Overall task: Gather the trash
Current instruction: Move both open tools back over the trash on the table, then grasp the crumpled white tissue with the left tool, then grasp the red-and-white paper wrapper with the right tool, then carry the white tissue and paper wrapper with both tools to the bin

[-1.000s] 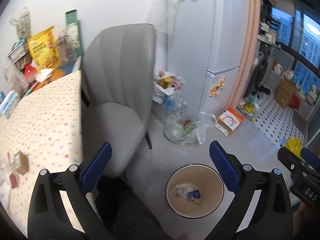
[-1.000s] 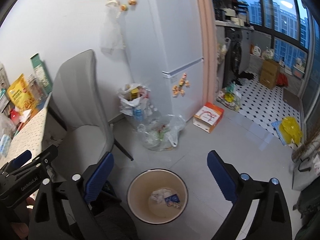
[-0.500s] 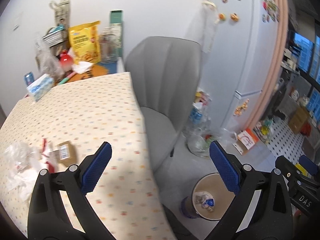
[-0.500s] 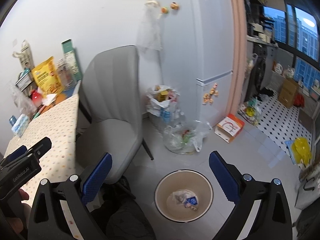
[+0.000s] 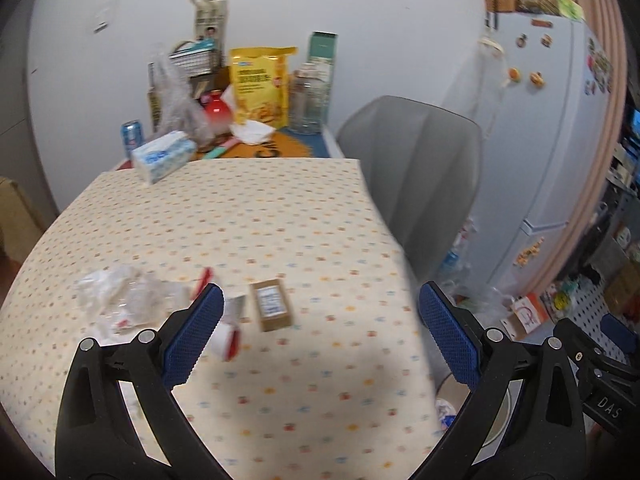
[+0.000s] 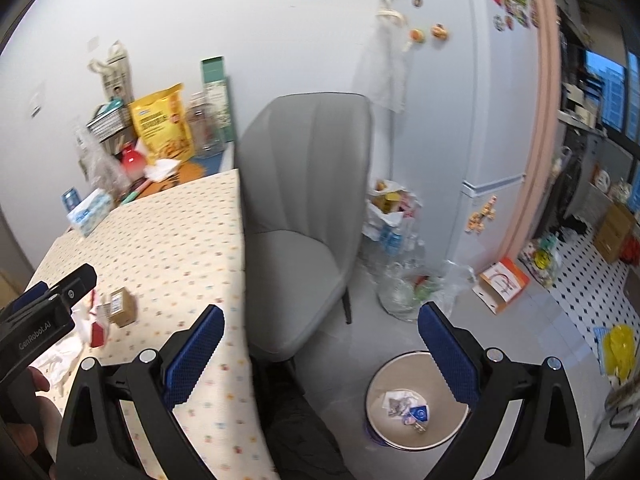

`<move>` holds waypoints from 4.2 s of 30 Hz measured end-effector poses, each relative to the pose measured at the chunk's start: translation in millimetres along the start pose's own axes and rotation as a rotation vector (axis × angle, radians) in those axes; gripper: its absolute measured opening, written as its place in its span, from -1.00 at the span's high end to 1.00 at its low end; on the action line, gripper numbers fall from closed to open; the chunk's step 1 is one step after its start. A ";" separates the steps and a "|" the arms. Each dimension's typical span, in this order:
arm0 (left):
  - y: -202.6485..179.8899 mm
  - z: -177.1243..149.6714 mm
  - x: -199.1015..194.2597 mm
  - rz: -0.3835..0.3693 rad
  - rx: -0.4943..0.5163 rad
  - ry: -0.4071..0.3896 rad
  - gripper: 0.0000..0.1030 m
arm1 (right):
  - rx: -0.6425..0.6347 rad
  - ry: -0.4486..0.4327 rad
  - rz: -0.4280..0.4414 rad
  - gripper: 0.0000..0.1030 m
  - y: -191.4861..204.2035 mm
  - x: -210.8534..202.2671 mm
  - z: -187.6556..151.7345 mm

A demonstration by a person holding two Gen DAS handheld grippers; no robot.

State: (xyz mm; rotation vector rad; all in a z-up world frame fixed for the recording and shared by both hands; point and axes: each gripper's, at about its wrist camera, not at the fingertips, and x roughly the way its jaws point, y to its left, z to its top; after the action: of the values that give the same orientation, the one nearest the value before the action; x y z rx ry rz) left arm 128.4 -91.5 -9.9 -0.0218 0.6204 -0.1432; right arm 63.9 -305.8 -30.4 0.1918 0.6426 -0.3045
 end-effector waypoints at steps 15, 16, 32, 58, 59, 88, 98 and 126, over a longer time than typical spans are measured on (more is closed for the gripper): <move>98.6 -22.7 -3.7 0.169 -0.098 0.052 -0.89 | -0.115 0.016 0.117 -0.85 81.3 -1.0 -5.7; 104.3 -25.8 -3.2 0.177 -0.103 0.060 -0.89 | -0.121 0.020 0.123 -0.85 86.3 -0.7 -7.4; 156.6 -55.6 28.5 0.229 -0.169 0.166 -0.88 | -0.222 0.063 0.168 -0.85 147.1 13.9 -22.4; 190.5 -57.9 36.9 0.293 -0.190 0.199 0.67 | -0.310 0.114 0.224 -0.77 198.4 30.3 -33.4; 194.1 -56.5 34.7 0.297 -0.194 0.193 0.67 | -0.319 0.117 0.230 -0.76 203.2 30.9 -35.0; 247.4 -68.4 43.0 0.347 -0.277 0.221 0.65 | -0.429 0.279 0.316 0.66 272.5 85.8 -65.2; 222.2 -55.0 26.2 0.310 -0.238 0.171 0.65 | -0.406 0.220 0.333 0.69 255.8 58.0 -53.3; 52.9 -20.9 17.9 0.085 -0.034 0.076 0.65 | -0.219 0.067 0.153 0.69 104.1 9.2 -7.5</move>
State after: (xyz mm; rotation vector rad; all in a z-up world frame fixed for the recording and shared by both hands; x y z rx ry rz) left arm 137.3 -41.1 -40.5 -0.0228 0.6982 -0.0513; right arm 101.8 -208.2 -33.4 0.0411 0.7182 -0.0799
